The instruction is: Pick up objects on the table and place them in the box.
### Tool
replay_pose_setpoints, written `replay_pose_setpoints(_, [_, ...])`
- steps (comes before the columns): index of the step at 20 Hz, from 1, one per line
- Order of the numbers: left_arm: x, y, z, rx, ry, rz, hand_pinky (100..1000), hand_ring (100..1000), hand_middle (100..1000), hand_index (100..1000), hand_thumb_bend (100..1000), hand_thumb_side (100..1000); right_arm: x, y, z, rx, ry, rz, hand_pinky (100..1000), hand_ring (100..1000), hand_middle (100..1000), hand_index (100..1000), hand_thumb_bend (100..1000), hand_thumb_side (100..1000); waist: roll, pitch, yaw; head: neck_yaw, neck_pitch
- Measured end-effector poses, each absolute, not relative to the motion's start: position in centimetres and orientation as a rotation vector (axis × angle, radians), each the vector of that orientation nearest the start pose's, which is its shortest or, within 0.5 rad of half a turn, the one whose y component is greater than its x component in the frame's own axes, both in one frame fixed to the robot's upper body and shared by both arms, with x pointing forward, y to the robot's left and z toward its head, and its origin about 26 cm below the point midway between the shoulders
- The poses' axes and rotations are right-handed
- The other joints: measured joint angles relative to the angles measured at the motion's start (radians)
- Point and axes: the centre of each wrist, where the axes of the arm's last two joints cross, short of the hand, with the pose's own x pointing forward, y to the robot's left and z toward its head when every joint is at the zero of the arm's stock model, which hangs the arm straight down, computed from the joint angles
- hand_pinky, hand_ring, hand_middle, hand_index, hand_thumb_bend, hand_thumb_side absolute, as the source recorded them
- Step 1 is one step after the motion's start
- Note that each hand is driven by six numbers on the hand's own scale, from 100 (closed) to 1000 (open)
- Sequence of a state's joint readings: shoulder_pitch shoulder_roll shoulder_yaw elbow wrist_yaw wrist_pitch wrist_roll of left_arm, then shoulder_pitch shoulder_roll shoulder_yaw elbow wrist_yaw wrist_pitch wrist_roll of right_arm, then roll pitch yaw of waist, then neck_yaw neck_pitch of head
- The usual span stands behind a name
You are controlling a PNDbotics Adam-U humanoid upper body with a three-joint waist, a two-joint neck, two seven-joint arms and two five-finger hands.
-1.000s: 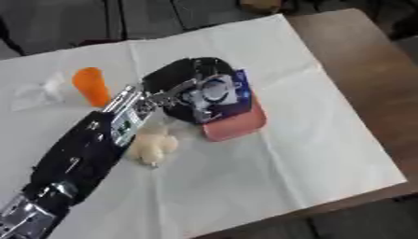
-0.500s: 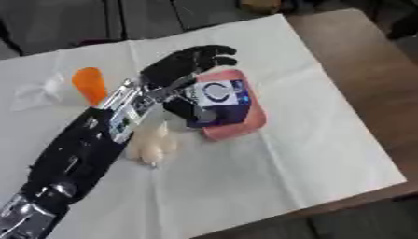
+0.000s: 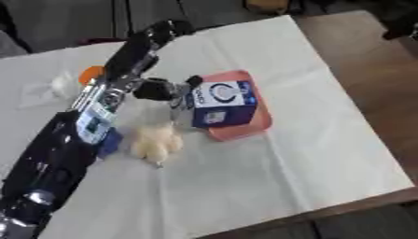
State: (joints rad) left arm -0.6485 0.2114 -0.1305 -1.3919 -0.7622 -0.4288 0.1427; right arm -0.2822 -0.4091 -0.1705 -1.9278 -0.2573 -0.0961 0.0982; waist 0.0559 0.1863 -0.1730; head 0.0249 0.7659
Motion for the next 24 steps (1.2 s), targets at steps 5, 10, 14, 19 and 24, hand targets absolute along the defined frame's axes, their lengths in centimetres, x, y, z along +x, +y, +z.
replay_pose_setpoints(5, [34.6, 27.3, 19.3, -0.851, 3.493, 0.968, 667, 817, 794, 874, 492, 490, 30.2, -32.5, 20.4, -0.078, -2.311, 0.268, 553, 566, 782, 723, 100, 737, 0.0, 0.0, 0.028, -0.017, 0.0])
replay_pose_setpoints(10, [31.4, 29.9, 19.1, -0.838, 3.647, 0.87, 642, 805, 772, 859, 389, 598, 30.2, -32.7, 20.3, -0.089, -2.309, 0.263, 553, 566, 782, 722, 100, 736, -0.003, 0.0, 0.041, -0.017, 0.0])
replay_pose_setpoints(14, [30.5, 30.8, 18.4, -0.827, 3.728, 0.778, 636, 802, 767, 856, 382, 609, 30.1, -32.8, 20.1, -0.091, -2.303, 0.261, 552, 565, 782, 721, 100, 737, -0.008, -0.001, 0.046, -0.016, 0.0])
replay_pose_setpoints(19, [29.9, 31.2, 17.8, -0.825, 3.772, 0.721, 635, 801, 764, 856, 379, 614, 30.1, -32.8, 20.1, -0.094, -2.303, 0.261, 552, 564, 782, 721, 100, 738, -0.008, -0.001, 0.051, -0.013, 0.0])
replay_pose_setpoints(24, [29.8, 31.2, 17.6, -0.824, 3.784, 0.721, 634, 798, 760, 854, 344, 629, 30.1, -32.8, 20.1, -0.096, -2.302, 0.262, 552, 564, 782, 720, 100, 736, -0.009, 0.0, 0.053, -0.014, 0.0])
